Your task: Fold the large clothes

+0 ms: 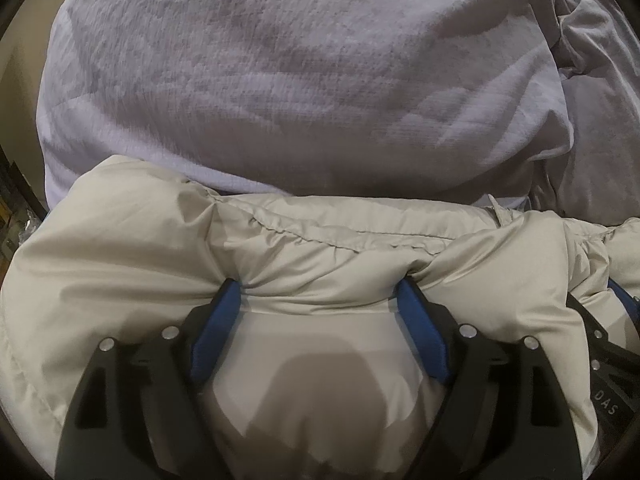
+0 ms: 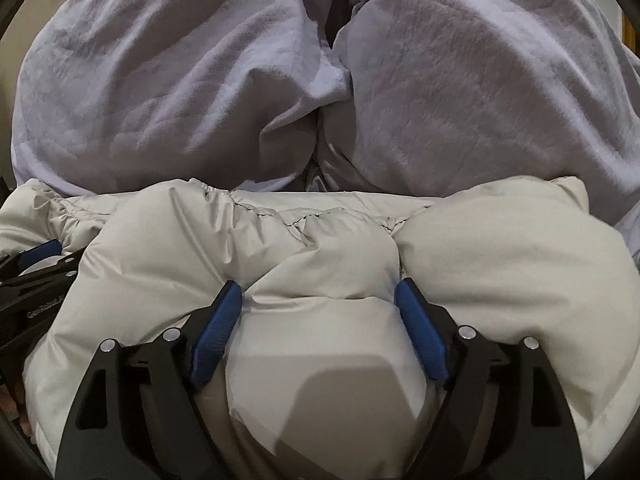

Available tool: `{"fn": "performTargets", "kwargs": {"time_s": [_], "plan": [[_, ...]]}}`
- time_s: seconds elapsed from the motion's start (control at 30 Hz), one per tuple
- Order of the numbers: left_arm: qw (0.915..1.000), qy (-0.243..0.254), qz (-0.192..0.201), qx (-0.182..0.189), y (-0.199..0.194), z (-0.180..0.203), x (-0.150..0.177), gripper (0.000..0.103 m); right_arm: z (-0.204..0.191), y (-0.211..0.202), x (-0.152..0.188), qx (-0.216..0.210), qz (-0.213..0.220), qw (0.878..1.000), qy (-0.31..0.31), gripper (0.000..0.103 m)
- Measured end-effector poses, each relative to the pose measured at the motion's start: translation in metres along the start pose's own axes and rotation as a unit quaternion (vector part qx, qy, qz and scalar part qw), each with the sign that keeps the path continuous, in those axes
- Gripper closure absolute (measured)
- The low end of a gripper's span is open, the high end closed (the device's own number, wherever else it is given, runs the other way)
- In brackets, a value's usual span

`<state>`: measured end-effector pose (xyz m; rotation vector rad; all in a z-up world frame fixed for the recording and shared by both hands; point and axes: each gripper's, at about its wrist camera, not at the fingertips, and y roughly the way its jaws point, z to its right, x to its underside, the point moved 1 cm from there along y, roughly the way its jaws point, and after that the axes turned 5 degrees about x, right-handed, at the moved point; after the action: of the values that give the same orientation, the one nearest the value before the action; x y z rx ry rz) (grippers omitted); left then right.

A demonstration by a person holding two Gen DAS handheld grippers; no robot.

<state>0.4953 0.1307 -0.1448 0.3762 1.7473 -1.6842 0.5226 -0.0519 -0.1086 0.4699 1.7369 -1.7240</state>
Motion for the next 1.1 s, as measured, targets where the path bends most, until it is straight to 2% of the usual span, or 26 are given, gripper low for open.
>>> {"fn": "performTargets", "kwargs": {"time_s": [0.1, 0.17, 0.27, 0.4, 0.5, 0.6, 0.7, 0.9, 1.1], "plan": [[0.9999, 0.006, -0.010, -0.006, -0.001, 0.005, -0.001, 0.022, 0.001, 0.001, -0.004, -0.001, -0.017, 1.000, -0.004, 0.021], [0.9998, 0.005, -0.016, -0.007, -0.019, 0.013, 0.000, 0.022, 0.004, -0.011, -0.009, 0.002, -0.020, 1.000, -0.002, 0.021], [1.0000, 0.004, 0.004, 0.001, -0.044, 0.011, 0.001, 0.022, 0.009, -0.046, -0.017, -0.022, 0.019, 1.000, 0.011, 0.021], [0.9997, -0.001, 0.021, -0.008, -0.060, 0.001, 0.004, 0.021, -0.001, -0.055, -0.016, -0.050, 0.017, 0.999, 0.013, 0.021], [0.9997, -0.008, 0.008, -0.024, -0.050, -0.008, 0.009, 0.021, -0.016, -0.041, -0.007, -0.050, -0.004, 0.999, 0.001, 0.021], [0.9996, -0.011, 0.003, -0.027, -0.035, -0.014, 0.004, 0.020, -0.026, -0.029, -0.002, -0.043, -0.001, 0.999, -0.004, 0.018], [0.9994, -0.008, 0.007, -0.032, -0.024, -0.009, 0.005, 0.017, -0.025, -0.016, -0.001, -0.045, -0.001, 0.999, 0.001, 0.014], [0.9994, -0.017, 0.008, -0.029, -0.002, -0.003, 0.001, 0.012, -0.024, -0.002, 0.000, -0.047, 0.007, 0.999, 0.005, 0.013], [0.9994, -0.016, 0.002, -0.030, -0.002, -0.002, 0.006, 0.011, -0.020, 0.005, -0.001, -0.060, 0.002, 0.998, 0.009, 0.012]]}}
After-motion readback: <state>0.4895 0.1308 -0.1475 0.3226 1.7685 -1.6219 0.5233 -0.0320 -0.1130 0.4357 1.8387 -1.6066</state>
